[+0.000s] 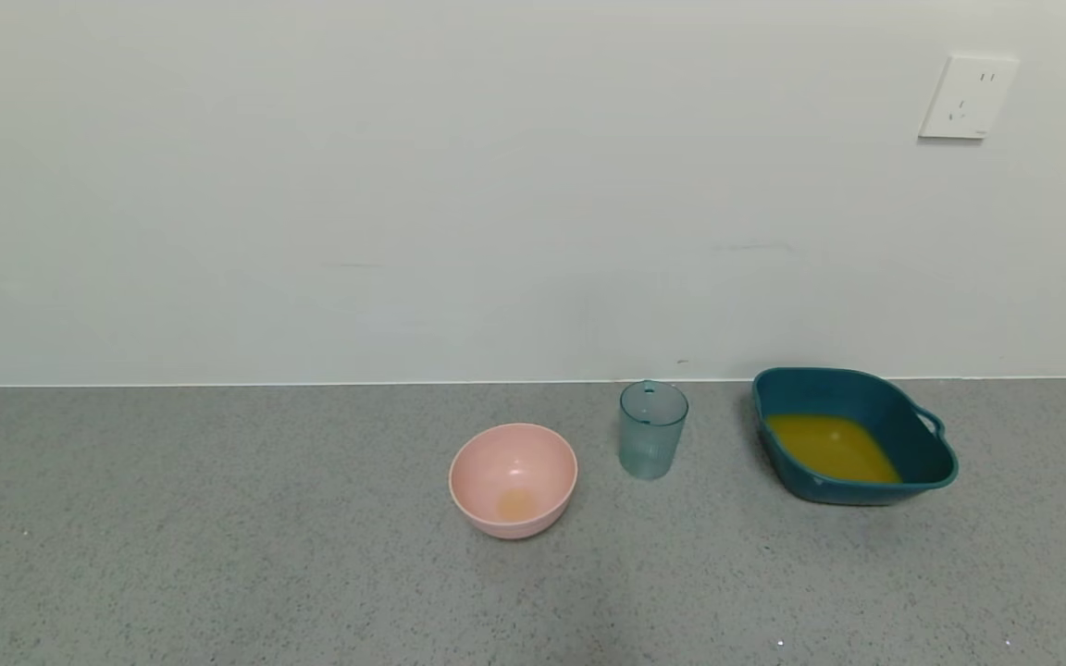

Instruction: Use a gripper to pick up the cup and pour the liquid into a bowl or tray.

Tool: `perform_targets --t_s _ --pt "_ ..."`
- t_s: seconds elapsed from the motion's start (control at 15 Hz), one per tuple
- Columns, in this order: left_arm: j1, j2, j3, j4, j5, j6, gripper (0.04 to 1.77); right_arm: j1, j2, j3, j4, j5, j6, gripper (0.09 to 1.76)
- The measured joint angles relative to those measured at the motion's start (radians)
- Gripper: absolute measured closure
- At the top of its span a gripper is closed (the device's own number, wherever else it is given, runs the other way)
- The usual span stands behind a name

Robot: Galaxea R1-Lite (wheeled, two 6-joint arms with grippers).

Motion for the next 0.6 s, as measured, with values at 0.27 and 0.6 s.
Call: perform_targets --t_s 0.27,0.6 --pt "0.0 0.0 0.0 0.0 0.0 0.0 0.09 0.0 0.0 0.078 -0.018 0.156 0.061 0.15" --pt "0.0 0.0 0.0 0.0 0.0 0.0 0.09 0.0 0.0 0.094 -0.009 0.161 0.062 0.15"
